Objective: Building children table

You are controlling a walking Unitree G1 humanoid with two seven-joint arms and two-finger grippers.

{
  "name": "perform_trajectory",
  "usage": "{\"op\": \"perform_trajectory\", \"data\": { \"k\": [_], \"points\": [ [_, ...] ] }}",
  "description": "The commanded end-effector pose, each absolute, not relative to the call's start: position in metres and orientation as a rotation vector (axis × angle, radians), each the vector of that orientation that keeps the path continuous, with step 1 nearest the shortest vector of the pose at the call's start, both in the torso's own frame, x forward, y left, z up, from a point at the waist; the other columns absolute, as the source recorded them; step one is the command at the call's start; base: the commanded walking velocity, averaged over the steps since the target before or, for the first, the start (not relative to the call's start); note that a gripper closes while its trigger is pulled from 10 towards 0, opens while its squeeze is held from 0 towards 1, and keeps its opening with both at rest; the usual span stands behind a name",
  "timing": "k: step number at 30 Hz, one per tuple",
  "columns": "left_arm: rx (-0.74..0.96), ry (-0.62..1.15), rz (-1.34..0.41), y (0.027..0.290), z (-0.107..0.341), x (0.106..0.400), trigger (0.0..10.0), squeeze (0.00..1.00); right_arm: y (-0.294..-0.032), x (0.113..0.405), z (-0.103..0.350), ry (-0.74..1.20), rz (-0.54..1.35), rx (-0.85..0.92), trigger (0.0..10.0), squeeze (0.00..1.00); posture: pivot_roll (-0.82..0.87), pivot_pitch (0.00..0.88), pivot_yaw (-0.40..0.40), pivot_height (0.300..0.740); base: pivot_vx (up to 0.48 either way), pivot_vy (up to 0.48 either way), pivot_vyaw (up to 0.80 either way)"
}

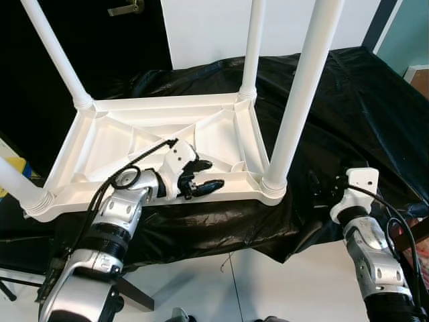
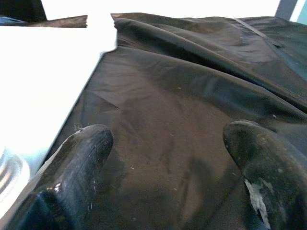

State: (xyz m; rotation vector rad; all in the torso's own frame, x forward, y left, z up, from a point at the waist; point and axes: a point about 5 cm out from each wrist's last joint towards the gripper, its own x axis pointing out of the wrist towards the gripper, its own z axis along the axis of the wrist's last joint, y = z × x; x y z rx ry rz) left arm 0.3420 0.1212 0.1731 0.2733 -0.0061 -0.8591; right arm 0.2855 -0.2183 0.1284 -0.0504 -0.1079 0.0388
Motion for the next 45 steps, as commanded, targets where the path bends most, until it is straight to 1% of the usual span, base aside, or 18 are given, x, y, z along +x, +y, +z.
{"op": "perform_trajectory", "data": {
  "k": [1, 2, 3, 5, 6, 11, 12, 15, 16, 17, 22, 24, 25, 33, 39, 41, 44, 45],
  "points": [
    [0.24, -0.055, -0.811, 0.12, 0.178, 0.335, 10.0, 0.0, -0.214, 0.28, 0.127, -0.115, 0.083, -0.039, 10.0, 0.0, -0.01, 0.129, 0.014, 0.74, 0.0, 0.0, 0.0],
    [0.24, -0.055, -0.811, 0.12, 0.178, 0.335, 10.0, 0.0, -0.214, 0.28, 0.127, -0.115, 0.083, -0.039, 10.0, 0.0, -0.01, 0.129, 0.014, 0.74, 0.0, 0.0, 0.0],
    [0.221, -0.08, -0.807, 0.114, 0.179, 0.329, 10.0, 0.0, -0.21, 0.277, 0.126, -0.108, 0.137, -0.052, 10.0, 0.34, 0.0, 0.132, -0.001, 0.74, 0.0, 0.0, 0.0],
    [0.211, -0.083, -0.804, 0.112, 0.179, 0.327, 10.0, 0.0, -0.209, 0.277, 0.125, -0.104, 0.157, -0.057, 10.0, 0.34, 0.0, 0.132, -0.001, 0.74, 0.0, 0.0, 0.0],
    [0.208, -0.087, -0.803, 0.11, 0.178, 0.325, 10.0, 0.0, -0.208, 0.276, 0.126, -0.101, 0.185, -0.061, 10.0, 1.0, 0.01, 0.134, -0.01, 0.74, 0.0, 0.0, 0.0],
    [0.198, -0.094, -0.798, 0.104, 0.178, 0.317, 10.0, 0.0, -0.206, 0.275, 0.128, -0.097, 0.255, -0.063, 10.0, 1.0, 0.01, 0.136, -0.019, 0.74, 0.0, 0.0, 0.0],
    [0.195, -0.094, -0.787, 0.102, 0.178, 0.314, 10.0, 0.0, -0.205, 0.275, 0.13, -0.095, 0.286, -0.067, 10.0, 0.89, 0.01, 0.136, -0.025, 0.74, 0.0, 0.0, 0.0],
    [0.193, -0.093, -0.779, 0.1, 0.178, 0.313, 10.0, 0.0, -0.204, 0.275, 0.131, -0.094, 0.307, -0.071, 10.0, 0.89, 0.01, 0.136, -0.025, 0.74, 0.0, 0.0, 0.0],
    [0.19, -0.092, -0.775, 0.098, 0.178, 0.311, 10.0, 0.0, -0.203, 0.275, 0.133, -0.092, 0.338, -0.074, 10.0, 0.0, 0.01, 0.134, -0.026, 0.74, 0.0, 0.0, 0.0],
    [0.19, -0.092, -0.775, 0.098, 0.178, 0.311, 10.0, 0.0, -0.203, 0.275, 0.133, -0.092, 0.338, -0.074, 10.0, 0.0, 0.01, 0.134, -0.026, 0.74, 0.0, 0.0, 0.0],
    [0.214, -0.094, -0.802, 0.087, 0.178, 0.301, 10.0, 0.0, -0.19, 0.279, 0.137, -0.073, 0.51, -0.102, 10.0, 0.0, 0.01, 0.13, -0.029, 0.74, 0.0, 0.0, 0.0],
    [0.219, -0.094, -0.807, 0.085, 0.178, 0.3, 10.0, 0.0, -0.188, 0.28, 0.137, -0.069, 0.529, -0.109, 10.0, 0.0, 0.01, 0.13, -0.029, 0.74, 0.0, 0.0, 0.0],
    [0.228, -0.094, -0.826, 0.08, 0.177, 0.296, 10.0, 0.0, -0.183, 0.283, 0.135, -0.057, 0.559, -0.116, 10.0, 0.0, 0.0, 0.126, -0.034, 0.74, 0.0, 0.0, 0.0],
    [0.226, -0.083, -0.853, 0.072, 0.177, 0.291, 10.0, 0.0, -0.173, 0.292, 0.137, -0.046, 0.613, -0.092, 10.0, 0.0, 0.01, 0.117, -0.027, 0.74, 0.0, 0.0, 0.0],
    [0.231, -0.085, -0.861, 0.07, 0.177, 0.29, 10.0, 0.0, -0.171, 0.292, 0.137, -0.035, 0.642, -0.098, 10.0, 0.0, 0.01, 0.114, -0.024, 0.74, 0.0, 0.0, 0.0],
    [0.234, -0.085, -0.862, 0.07, 0.177, 0.289, 10.0, 0.0, -0.173, 0.292, 0.137, -0.027, 0.651, -0.105, 10.0, 0.0, 0.01, 0.113, -0.021, 0.74, 0.0, 0.0, 0.0],
    [0.24, -0.079, -0.859, 0.073, 0.177, 0.289, 10.0, 0.0, -0.185, 0.287, 0.136, 0.01, 0.665, -0.119, 10.0, 0.0, 0.01, 0.113, -0.017, 0.74, 0.0, 0.0, 0.0],
    [0.24, -0.079, -0.859, 0.073, 0.177, 0.289, 10.0, 0.0, -0.185, 0.287, 0.136, 0.01, 0.665, -0.119, 10.0, 0.0, 0.01, 0.113, -0.017, 0.74, 0.0, 0.0, 0.0]
  ]
}}
